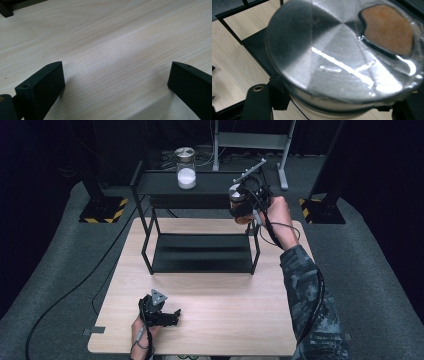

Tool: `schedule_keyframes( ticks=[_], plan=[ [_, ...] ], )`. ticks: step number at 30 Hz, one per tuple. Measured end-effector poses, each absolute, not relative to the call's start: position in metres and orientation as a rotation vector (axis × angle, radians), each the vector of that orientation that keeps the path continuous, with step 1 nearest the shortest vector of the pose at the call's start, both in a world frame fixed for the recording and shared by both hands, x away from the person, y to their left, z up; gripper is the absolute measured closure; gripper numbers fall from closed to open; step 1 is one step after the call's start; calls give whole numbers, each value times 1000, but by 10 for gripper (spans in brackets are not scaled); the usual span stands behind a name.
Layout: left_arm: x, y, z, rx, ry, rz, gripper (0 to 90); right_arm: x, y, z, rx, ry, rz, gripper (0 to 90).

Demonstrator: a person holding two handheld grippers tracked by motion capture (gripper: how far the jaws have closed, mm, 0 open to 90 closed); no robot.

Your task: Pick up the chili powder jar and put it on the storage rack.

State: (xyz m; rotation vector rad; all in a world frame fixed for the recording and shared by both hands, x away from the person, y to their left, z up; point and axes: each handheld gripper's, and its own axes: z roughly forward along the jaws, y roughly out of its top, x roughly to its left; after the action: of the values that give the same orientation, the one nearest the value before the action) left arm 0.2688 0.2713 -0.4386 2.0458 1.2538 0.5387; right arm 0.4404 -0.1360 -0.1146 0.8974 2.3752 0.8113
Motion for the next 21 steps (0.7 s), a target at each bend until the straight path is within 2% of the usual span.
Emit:
schedule_keyframes(
  ticks=[21],
  plan=[
    [269, 271, -438, 2048, 1253, 539, 3, 438, -143, -97, 913, 2342, 855, 307]
  ],
)
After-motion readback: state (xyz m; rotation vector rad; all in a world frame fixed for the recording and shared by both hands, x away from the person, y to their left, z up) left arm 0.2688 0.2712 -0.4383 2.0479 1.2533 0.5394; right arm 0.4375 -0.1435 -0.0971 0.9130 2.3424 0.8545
